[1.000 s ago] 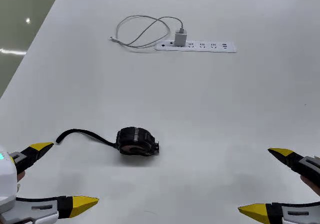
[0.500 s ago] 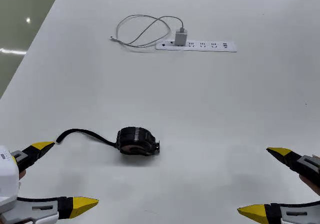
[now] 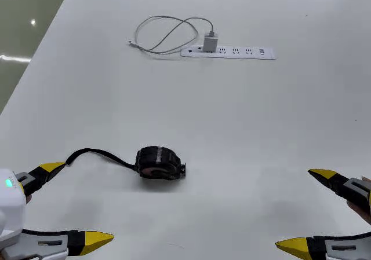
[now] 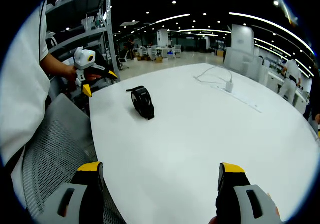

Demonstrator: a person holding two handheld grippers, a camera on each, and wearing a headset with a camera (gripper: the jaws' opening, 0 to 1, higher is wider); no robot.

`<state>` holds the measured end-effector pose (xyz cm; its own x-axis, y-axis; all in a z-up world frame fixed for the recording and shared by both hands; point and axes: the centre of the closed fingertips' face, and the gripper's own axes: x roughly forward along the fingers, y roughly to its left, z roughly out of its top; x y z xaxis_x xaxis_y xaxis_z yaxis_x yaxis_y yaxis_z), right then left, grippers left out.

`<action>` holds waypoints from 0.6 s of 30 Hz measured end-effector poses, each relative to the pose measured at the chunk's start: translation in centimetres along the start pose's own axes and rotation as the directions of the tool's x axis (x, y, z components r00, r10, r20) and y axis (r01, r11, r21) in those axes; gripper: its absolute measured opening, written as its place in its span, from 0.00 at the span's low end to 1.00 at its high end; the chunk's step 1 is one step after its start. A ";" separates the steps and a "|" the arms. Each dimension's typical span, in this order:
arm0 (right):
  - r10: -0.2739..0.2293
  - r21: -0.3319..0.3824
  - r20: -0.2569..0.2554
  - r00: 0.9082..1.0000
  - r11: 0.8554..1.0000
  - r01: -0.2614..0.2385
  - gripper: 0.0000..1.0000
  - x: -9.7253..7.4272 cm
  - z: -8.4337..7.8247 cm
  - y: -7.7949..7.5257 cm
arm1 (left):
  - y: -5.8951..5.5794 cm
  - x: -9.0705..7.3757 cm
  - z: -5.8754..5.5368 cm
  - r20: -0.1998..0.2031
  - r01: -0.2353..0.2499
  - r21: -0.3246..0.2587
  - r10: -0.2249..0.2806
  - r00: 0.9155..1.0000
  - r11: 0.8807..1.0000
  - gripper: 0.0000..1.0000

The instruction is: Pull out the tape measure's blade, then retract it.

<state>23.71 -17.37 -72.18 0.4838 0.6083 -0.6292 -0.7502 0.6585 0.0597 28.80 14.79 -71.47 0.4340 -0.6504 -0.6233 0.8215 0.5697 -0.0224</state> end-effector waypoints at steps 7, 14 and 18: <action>0.002 0.004 -0.003 1.000 1.000 -0.002 0.94 0.0 0.1 0.3 | 0.1 0.0 0.0 -0.002 -0.012 0.022 0.012 1.000 1.000 0.99; 0.001 0.008 -0.001 1.000 1.000 -0.001 0.94 0.0 0.3 0.5 | 0.1 0.0 0.1 -0.001 -0.012 0.022 0.012 1.000 1.000 0.99; 0.001 0.009 0.000 1.000 1.000 -0.001 0.94 0.0 0.4 0.6 | 0.0 0.0 0.1 -0.001 -0.011 0.027 0.011 1.000 1.000 0.97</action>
<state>23.45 -16.82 -71.87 0.4827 0.6091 -0.6293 -0.7469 0.6615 0.0674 28.82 14.69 -71.35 0.4425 -0.6439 -0.6242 0.8266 0.5628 0.0054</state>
